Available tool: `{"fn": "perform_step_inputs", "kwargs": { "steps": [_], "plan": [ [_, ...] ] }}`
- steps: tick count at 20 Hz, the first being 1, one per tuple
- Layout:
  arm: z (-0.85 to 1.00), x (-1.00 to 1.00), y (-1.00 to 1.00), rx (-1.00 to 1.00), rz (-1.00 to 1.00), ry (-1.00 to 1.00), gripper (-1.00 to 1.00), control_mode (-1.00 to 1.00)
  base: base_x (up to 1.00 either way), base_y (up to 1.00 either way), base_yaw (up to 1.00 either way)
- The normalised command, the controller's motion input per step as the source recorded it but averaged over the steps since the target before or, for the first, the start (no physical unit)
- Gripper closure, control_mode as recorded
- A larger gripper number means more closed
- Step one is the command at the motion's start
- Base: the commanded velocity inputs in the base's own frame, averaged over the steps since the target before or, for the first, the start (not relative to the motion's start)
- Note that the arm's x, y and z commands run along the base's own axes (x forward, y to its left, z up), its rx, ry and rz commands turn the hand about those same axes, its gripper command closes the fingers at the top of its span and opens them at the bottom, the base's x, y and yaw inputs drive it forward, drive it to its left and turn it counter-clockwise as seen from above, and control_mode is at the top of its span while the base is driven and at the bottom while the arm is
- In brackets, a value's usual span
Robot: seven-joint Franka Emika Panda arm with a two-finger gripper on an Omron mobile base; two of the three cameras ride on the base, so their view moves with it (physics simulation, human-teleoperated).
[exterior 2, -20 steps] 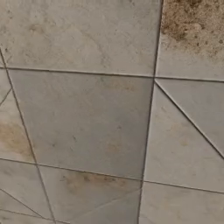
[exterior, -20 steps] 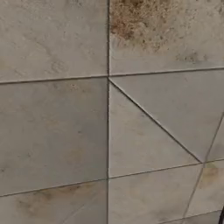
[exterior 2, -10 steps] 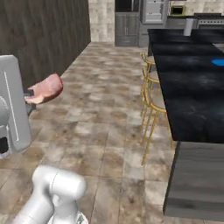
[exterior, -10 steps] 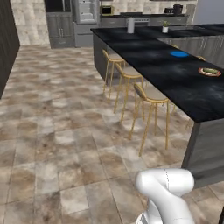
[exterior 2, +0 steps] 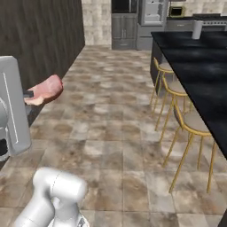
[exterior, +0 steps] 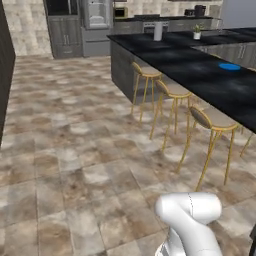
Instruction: Transport the steak and cucumber to the fridge. Place the steak on the rack containing meat and place the cucumber on the rack containing the vegetable, ensuring meats and vegetables are on different racks.
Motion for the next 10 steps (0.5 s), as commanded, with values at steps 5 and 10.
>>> {"fn": "perform_step_inputs", "kwargs": {
  "steps": [5, 10],
  "plan": [
    [0.0, 0.0, 0.0, 0.0, 0.0, 0.0, 1.0, 1.0, 1.0, 1.0, -0.15],
    [0.0, 0.0, 0.0, 0.0, 0.0, 0.0, 1.0, 1.0, 1.0, 1.0, -0.05]
  ]
}}
